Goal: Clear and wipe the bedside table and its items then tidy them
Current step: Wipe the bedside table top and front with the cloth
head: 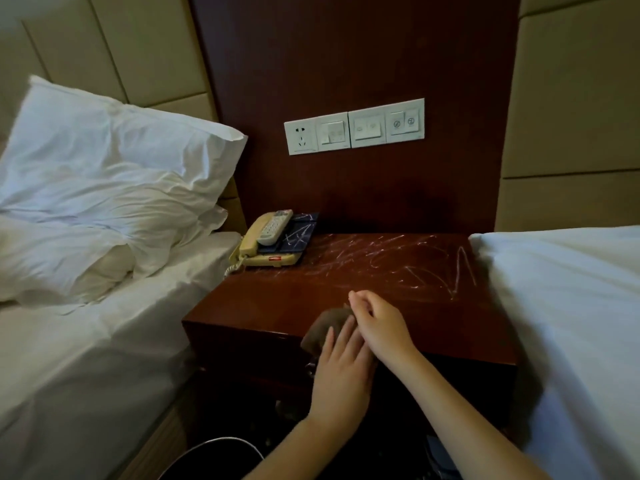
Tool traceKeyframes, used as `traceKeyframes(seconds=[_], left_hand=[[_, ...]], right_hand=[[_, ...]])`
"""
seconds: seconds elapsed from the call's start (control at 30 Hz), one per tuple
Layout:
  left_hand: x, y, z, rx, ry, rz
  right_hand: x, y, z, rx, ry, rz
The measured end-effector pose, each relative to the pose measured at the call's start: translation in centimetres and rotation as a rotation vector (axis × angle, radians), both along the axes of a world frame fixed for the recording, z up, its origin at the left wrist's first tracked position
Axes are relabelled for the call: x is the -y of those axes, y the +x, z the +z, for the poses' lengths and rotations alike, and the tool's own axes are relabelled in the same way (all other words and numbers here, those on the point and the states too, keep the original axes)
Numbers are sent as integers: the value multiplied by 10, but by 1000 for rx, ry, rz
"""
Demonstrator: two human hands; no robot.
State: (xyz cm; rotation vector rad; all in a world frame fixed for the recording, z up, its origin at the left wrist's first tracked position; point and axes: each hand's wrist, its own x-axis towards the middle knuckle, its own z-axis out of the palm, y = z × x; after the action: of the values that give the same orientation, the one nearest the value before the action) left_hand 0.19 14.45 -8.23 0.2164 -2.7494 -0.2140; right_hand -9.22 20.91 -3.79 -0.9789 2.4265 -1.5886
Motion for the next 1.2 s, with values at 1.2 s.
traceKeyframes(seconds=[1.2], left_hand=[[-65, -271, 54, 562, -164, -124]], right_hand=[[-91, -173, 41, -318, 103, -247]])
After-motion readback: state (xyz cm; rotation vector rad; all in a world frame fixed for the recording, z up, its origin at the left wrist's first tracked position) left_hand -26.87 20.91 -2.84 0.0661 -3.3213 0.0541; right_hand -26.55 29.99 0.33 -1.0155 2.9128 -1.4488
